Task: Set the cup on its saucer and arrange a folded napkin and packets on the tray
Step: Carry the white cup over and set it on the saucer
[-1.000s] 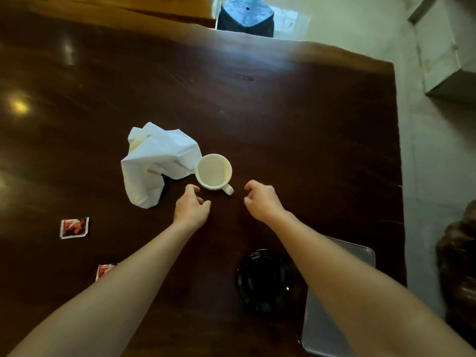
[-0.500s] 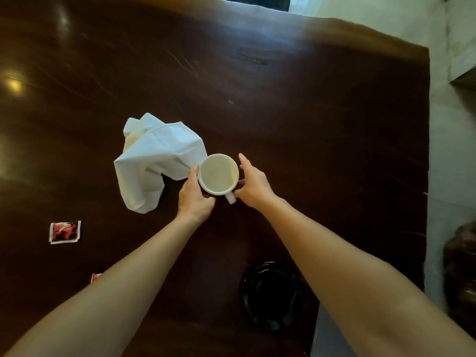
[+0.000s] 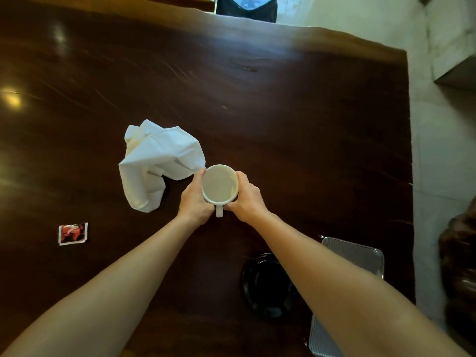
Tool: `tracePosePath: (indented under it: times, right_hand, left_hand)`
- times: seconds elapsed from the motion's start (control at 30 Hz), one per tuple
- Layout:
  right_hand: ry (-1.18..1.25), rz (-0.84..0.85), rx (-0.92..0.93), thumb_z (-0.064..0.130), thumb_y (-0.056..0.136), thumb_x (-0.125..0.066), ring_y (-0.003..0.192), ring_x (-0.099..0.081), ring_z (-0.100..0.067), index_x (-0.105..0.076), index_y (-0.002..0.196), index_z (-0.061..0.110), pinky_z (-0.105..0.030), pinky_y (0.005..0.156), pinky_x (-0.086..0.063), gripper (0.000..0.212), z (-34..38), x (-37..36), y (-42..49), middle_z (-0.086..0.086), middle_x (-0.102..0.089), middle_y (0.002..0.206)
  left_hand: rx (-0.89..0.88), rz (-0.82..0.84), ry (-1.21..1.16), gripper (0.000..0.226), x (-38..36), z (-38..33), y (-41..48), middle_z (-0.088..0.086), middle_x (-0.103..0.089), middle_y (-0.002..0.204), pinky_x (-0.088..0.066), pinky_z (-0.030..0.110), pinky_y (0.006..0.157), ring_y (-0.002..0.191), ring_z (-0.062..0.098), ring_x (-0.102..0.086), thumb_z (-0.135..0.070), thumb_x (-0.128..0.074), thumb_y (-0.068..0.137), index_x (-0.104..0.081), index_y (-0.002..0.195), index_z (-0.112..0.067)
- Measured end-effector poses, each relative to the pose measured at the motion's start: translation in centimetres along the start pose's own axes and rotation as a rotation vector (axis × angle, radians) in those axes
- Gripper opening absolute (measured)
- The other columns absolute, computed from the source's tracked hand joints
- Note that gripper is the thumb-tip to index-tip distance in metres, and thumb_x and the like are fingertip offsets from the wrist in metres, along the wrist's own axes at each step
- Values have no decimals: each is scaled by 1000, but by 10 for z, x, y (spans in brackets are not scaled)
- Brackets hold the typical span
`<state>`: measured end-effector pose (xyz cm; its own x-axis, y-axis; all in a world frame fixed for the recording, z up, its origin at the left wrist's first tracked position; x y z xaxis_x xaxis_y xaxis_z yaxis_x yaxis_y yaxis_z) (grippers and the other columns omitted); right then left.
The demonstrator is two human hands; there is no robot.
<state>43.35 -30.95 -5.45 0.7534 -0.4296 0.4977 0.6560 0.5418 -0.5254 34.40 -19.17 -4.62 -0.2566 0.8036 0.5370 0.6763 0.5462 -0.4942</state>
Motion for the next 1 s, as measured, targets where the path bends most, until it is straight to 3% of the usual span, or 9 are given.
tracePosePath:
  times: [0.27, 0.57, 1.0]
  right_hand:
    - [59, -89, -19, 19, 75, -86, 99, -60, -13, -44, 131, 23, -21, 67, -44, 70, -20, 28, -87, 0, -61, 116]
    - [63, -114, -103, 16, 76, -84, 109, -58, -18, -40, 135, 22, -30, 81, -47, 73, -73, 30, -170, -4, -58, 123]
    - [73, -90, -195, 13, 80, -80, 103, -51, -11, -40, 137, 22, -26, 78, -43, 71, -146, 6, -219, -3, -57, 124]
  left_hand:
    - [-107, 65, 38, 97, -24, -25, -67, 8, -57, 140, -40, 27, 93, 128, 27, -55, -15, -83, 73, -31, 154, -23]
    - [-129, 147, 56, 95, -79, -19, -137, 9, -55, 140, -43, 30, 90, 128, 27, -54, -18, -82, 77, -28, 155, -24]
    - [-77, 193, 90, 90, -140, 18, -188, 9, -54, 138, -42, 29, 92, 128, 26, -53, -12, -78, 81, -28, 155, -23]
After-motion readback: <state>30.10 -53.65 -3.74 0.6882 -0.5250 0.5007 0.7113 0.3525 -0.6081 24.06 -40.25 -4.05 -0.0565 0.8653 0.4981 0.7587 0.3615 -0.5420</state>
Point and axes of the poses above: each hand's wrist, its own y-axis towards the middle knuckle, its own x-axis out of the back of the hand, z = x × y, the point moved 9 cm from there along y, towards the middle knuckle
